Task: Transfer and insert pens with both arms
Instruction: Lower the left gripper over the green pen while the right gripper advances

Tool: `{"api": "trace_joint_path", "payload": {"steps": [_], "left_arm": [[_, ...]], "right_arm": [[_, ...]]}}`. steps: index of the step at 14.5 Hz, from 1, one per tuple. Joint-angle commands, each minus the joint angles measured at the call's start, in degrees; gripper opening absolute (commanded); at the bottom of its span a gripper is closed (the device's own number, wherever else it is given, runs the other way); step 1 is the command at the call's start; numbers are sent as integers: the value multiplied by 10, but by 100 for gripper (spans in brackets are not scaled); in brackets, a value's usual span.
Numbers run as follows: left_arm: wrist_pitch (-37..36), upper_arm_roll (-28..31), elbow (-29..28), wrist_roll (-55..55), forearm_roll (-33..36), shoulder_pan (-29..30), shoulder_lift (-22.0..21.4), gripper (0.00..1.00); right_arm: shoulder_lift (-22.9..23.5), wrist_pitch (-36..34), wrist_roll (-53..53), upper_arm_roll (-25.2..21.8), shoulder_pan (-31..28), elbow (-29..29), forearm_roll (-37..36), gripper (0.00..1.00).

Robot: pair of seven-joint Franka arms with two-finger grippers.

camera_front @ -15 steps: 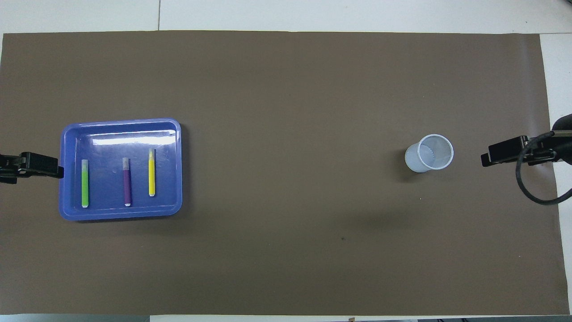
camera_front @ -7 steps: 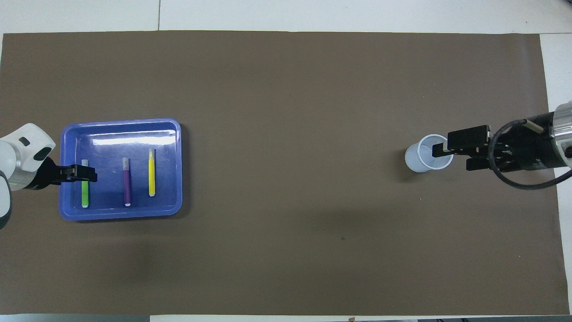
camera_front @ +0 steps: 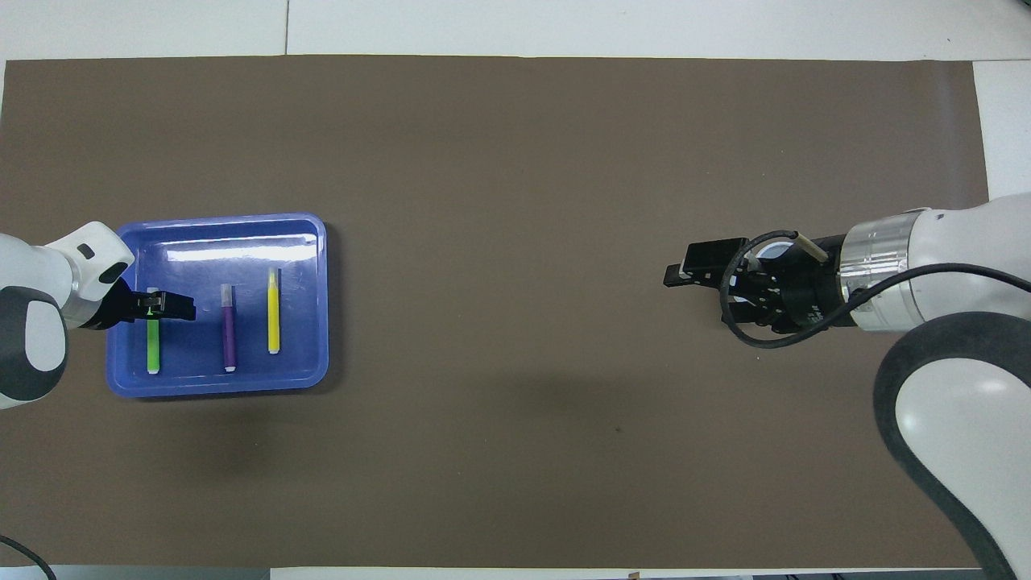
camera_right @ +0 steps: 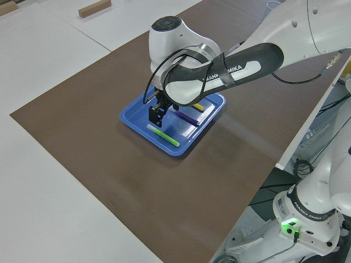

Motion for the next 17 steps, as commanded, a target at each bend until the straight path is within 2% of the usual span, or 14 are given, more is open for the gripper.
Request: {"api": "trace_joint_path", "payload": {"steps": [1, 4, 8, 11, 17], "left_arm": [[23, 0, 8, 13, 21, 5, 23, 100], [36, 1, 9, 14, 29, 13, 36, 99], [48, 1, 10, 14, 29, 17, 48, 91], [51, 1, 14, 14, 32, 17, 51, 80], [55, 1, 14, 13, 45, 17, 52, 46]], "right_arm": [[-18, 20, 4, -2, -6, -38, 51, 100], [-26, 33, 3, -1, 10, -55, 52, 100], [-26, 45, 3, 0, 13, -58, 52, 100], [-26, 45, 3, 0, 19, -58, 52, 100], [-26, 46, 5, 8, 20, -58, 52, 100]]}}
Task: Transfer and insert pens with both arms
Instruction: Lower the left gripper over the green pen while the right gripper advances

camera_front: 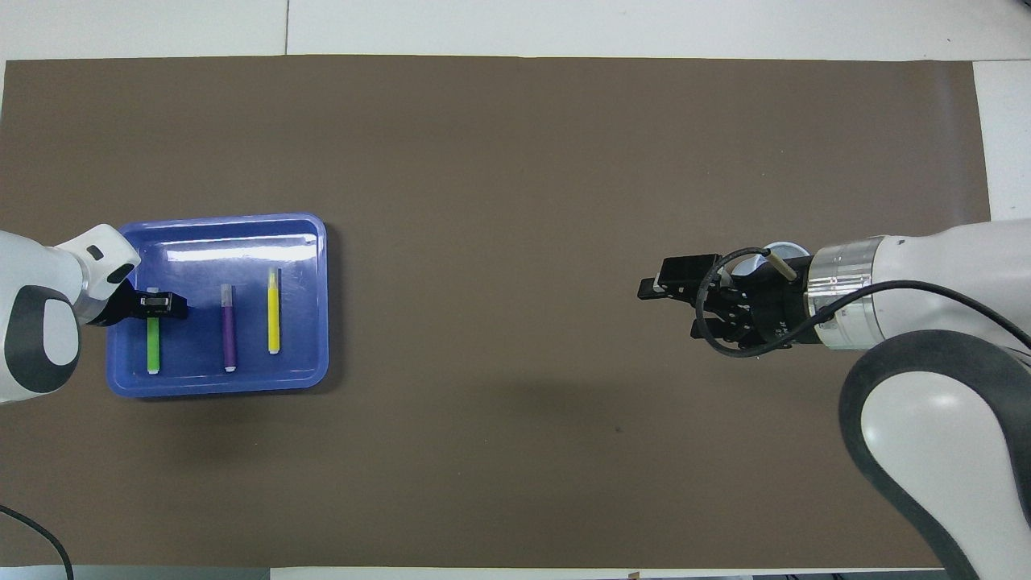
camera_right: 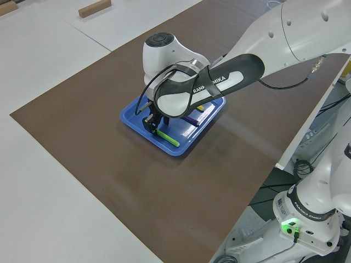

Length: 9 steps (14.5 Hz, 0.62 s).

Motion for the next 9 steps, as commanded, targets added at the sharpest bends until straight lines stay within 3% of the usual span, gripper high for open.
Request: {"api": "trace_joint_path", "payload": {"steps": [1, 5, 8, 9], "left_arm": [[9, 0, 9, 4, 26, 7, 11, 43], [11, 0, 9, 3, 28, 8, 11, 25], [12, 0, 9, 2, 28, 10, 11, 0], [12, 0, 9, -1, 28, 10, 11, 0]], "right_arm": [[-15, 12, 5, 4, 1, -16, 11, 100], [-15, 13, 15, 11, 2, -15, 11, 100], [-15, 12, 20, 11, 1, -15, 11, 100], [-15, 12, 20, 11, 1, -15, 11, 100]]}}
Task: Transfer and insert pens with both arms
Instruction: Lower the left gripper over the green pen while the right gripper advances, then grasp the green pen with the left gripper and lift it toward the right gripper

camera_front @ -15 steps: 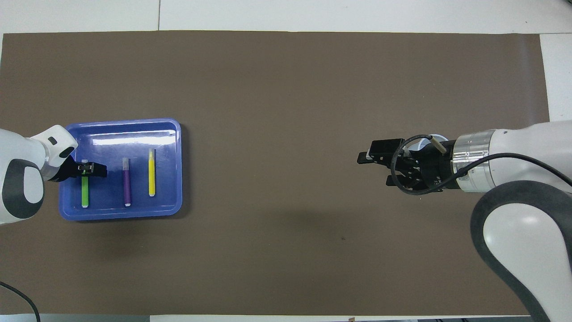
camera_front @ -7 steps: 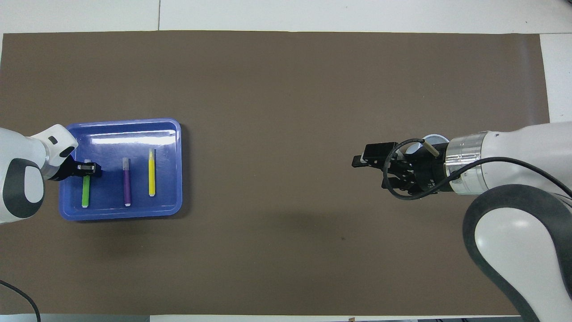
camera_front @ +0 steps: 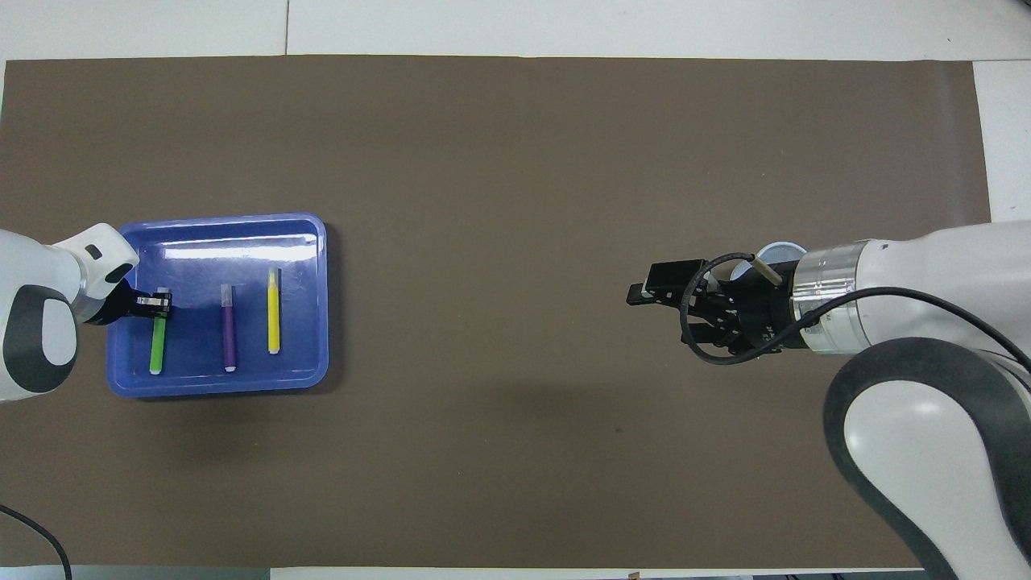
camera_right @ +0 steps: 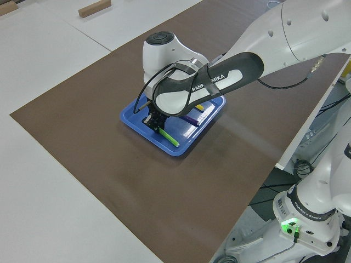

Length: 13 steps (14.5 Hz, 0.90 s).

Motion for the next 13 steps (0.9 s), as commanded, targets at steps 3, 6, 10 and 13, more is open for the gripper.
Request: {"api": "trace_joint_path", "payload": {"steps": [3, 6, 10, 13], "left_arm": [[10, 0, 11, -3, 15, 9, 11, 0], [-25, -1, 45, -30, 15, 7, 22, 0], [-147, -5, 135, -83, 11, -3, 25, 0], [-288, -7, 237, -182, -32, -37, 24, 0]], "right_arm": [[-14, 12, 9, 2, 2, -15, 13, 100], [-14, 13, 9, 2, 2, -15, 14, 100], [-14, 17, 4, 6, 2, -15, 14, 100], [-14, 25, 3, 9, 2, -15, 17, 100]]}}
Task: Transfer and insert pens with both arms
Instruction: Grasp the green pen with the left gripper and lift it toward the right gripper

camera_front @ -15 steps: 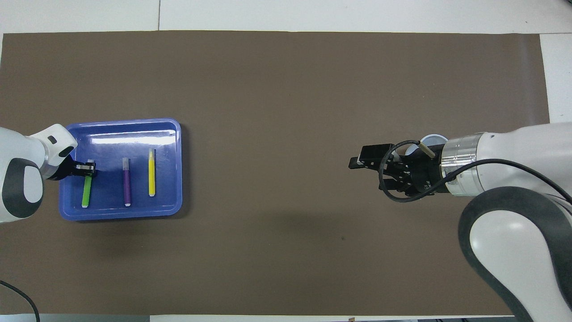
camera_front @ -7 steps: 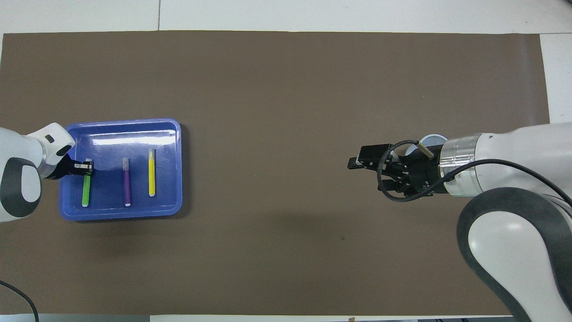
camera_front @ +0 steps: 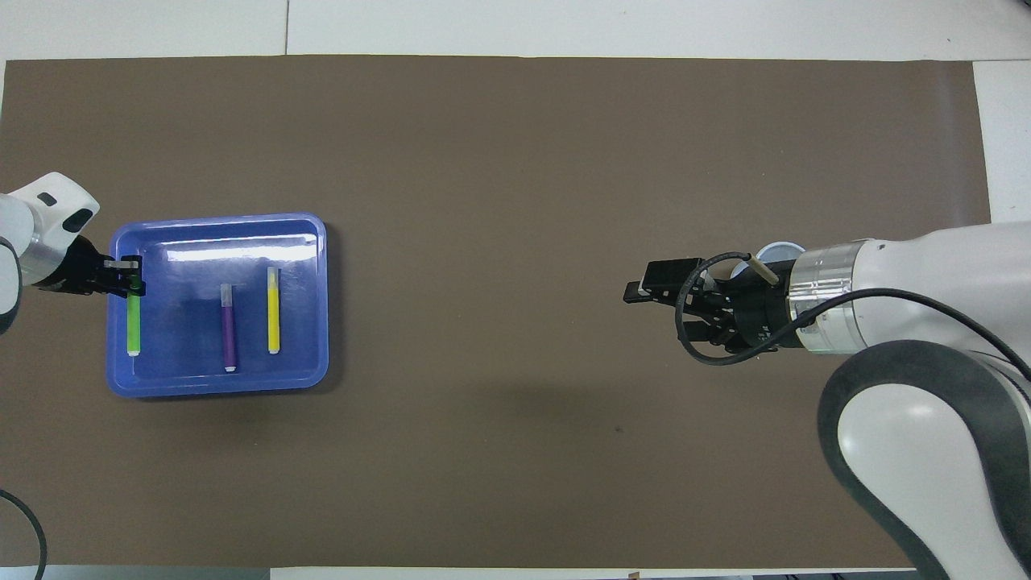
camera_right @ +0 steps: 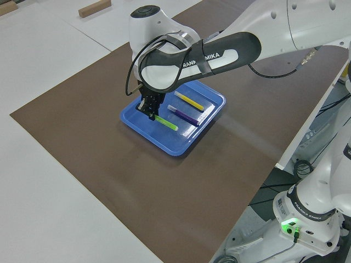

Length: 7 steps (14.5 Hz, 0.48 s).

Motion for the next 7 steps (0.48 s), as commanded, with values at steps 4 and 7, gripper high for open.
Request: {"api": "trace_joint_path", "payload": {"steps": [4, 7], "left_arm": [[-186, -6, 149, -327, -121, -85, -8, 0], [-183, -30, 144, -570, -199, -114, -41, 0]], "right_arm": [[-14, 18, 2, 4, 1, -15, 36, 100], [-14, 33, 5, 4, 1, -15, 77, 100]]}}
